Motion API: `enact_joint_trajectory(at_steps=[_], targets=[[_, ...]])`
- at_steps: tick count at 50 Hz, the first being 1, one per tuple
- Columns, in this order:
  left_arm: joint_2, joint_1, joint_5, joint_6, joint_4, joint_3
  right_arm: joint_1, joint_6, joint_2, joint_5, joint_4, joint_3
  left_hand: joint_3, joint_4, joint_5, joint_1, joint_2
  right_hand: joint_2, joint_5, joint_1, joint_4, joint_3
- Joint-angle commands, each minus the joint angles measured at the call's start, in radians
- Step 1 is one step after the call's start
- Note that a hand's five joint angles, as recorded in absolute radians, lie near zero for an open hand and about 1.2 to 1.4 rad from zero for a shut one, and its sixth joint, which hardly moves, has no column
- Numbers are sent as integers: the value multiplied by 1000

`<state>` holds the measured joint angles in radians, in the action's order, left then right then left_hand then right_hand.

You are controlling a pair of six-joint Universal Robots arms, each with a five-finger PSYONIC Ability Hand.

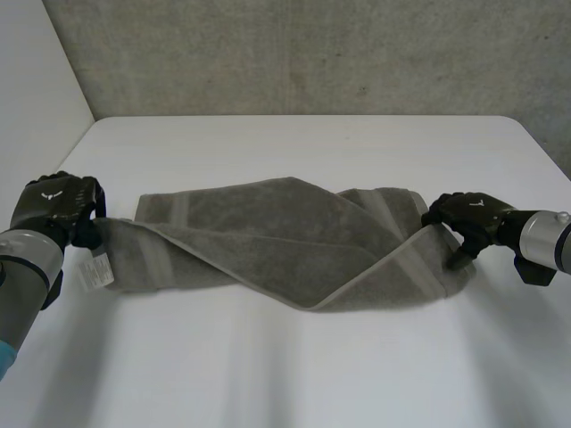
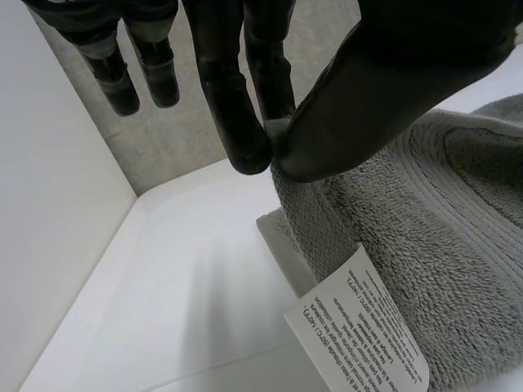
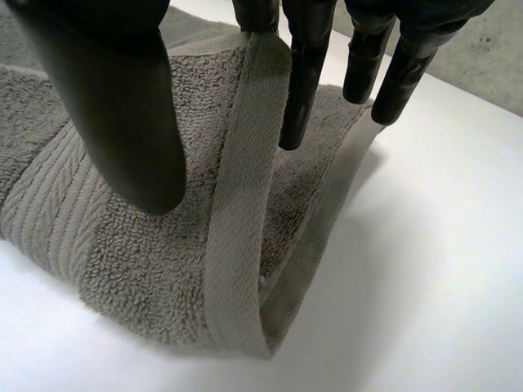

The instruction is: Fold the towel.

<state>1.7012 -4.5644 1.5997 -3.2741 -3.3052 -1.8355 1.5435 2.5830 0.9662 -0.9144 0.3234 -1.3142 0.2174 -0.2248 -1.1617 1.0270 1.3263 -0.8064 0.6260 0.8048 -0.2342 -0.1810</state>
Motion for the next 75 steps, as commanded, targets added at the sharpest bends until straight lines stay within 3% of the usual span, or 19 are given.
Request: enact_joint_trajectory(at_steps=[1,7,11,14,18,20,21,23,32,37,48,60,71,75], targets=[[-1,-2,0,4,1,1,7,14,8,-1,-21,-10,-43,50,-60,369,70,-83,89,84,60,7],[-2,2,2,16,3,-1,10,28,17,-1,-26,-27,-43,50,-60,369,70,-101,106,102,60,7],[-15,4,0,24,3,-8,12,71,39,-1,-26,-48,-43,50,-60,369,70,177,-171,-175,60,7],[-18,10,0,25,3,-10,20,84,45,0,-33,-69,-43,50,-60,369,70,214,-208,-212,60,7],[-21,12,0,25,3,-16,38,86,49,-1,-47,-82,-43,50,-60,369,70,161,-155,-159,60,7],[-28,12,-6,25,3,-24,47,86,52,-1,-52,-83,-43,50,-60,369,70,-265,271,267,60,7],[-28,12,-6,25,3,-24,47,86,52,-1,-52,-83,-43,50,-60,369,70,-268,274,270,60,7],[-31,12,-21,25,3,-28,47,88,69,-1,-52,-80,-43,50,-60,369,70,-589,595,590,60,7],[-61,1,-61,27,9,-36,4,172,240,40,-95,-80,-43,50,-60,369,70,-590,596,591,60,7],[-103,4,-102,36,70,-36,-144,183,368,133,-99,-80,-43,50,-60,369,70,-590,596,591,60,7],[-184,2,-211,63,168,-51,-282,141,402,241,-99,-143,-43,50,-60,369,70,-590,596,591,60,7],[-284,-13,-230,59,190,-41,-353,86,445,388,-92,-178,-43,50,-60,369,70,-590,596,591,60,7],[-342,-67,-273,67,227,36,-359,104,471,411,-93,-108,-43,50,-60,369,70,-590,596,591,60,7],[-344,-68,-280,102,231,109,-358,187,486,413,-101,-27,-43,50,-60,369,70,-590,596,591,60,7]])
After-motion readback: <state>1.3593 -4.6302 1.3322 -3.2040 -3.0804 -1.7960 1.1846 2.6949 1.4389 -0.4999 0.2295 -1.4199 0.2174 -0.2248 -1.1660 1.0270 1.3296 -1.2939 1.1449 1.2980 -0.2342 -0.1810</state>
